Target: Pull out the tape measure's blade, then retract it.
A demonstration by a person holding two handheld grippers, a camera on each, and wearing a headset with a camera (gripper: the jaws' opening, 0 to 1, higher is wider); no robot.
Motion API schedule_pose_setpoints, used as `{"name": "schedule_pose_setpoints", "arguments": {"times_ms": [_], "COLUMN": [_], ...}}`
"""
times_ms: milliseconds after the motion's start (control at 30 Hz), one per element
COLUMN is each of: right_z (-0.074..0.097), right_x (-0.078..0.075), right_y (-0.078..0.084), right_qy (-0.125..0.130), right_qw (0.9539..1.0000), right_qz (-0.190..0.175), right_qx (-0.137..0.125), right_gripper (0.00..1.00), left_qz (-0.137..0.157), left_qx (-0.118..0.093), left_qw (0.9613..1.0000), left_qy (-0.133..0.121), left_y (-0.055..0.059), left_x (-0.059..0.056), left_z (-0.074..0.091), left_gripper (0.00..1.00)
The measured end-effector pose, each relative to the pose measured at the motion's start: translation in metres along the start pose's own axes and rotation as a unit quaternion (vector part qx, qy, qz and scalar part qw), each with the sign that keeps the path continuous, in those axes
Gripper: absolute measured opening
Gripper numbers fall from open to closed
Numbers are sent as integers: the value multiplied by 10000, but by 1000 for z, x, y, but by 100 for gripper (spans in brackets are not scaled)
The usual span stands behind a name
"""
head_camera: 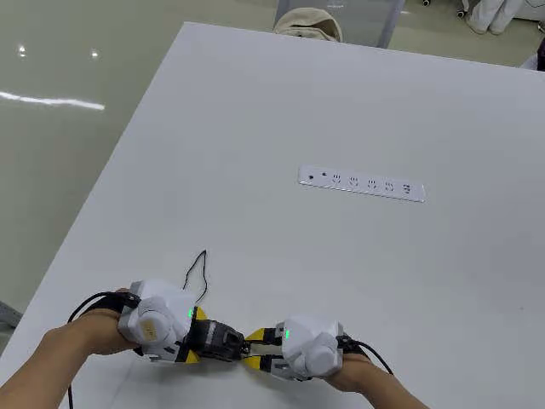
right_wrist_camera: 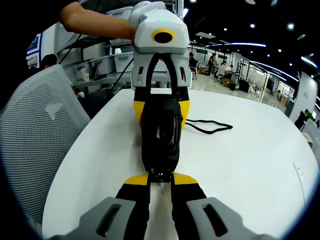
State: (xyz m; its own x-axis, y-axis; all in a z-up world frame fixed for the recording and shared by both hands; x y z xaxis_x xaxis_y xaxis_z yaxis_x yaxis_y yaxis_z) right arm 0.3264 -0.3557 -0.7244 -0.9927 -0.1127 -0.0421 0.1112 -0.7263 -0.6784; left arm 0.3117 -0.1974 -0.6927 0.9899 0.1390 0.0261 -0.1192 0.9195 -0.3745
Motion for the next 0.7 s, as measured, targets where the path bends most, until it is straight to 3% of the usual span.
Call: {"name": "schedule_pose_setpoints", "arguments": {"times_ms": [700], "right_z": [0], "right_x": [-1], "right_y": [-5], "right_qy": [69], "right_qw": [9999], "right_qz": [-68], "right_qx": [32], "right_gripper": [15], "left_qz": [86], "left_qx": [45], "left_qw": [10000], "left_qy": [-24], "left_y": [5], "left_x": [0], "left_z": [3], "left_gripper": [29]}}
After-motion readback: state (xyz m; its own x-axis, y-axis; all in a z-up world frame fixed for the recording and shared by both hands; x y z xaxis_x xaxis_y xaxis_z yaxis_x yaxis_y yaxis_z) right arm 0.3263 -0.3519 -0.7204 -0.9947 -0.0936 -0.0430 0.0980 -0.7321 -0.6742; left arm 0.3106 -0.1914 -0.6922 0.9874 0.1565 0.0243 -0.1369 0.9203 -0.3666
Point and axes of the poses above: the centre of the closed fingertips' face, and the gripper's own axes: z roughly backward along the fingers, x roughly to its left, y roughly out of its underside, the point moved 8 cm from there along z, roughly backward along the fingers, and after that the axes turned 11 degrees about x, right-handed, at the moved point
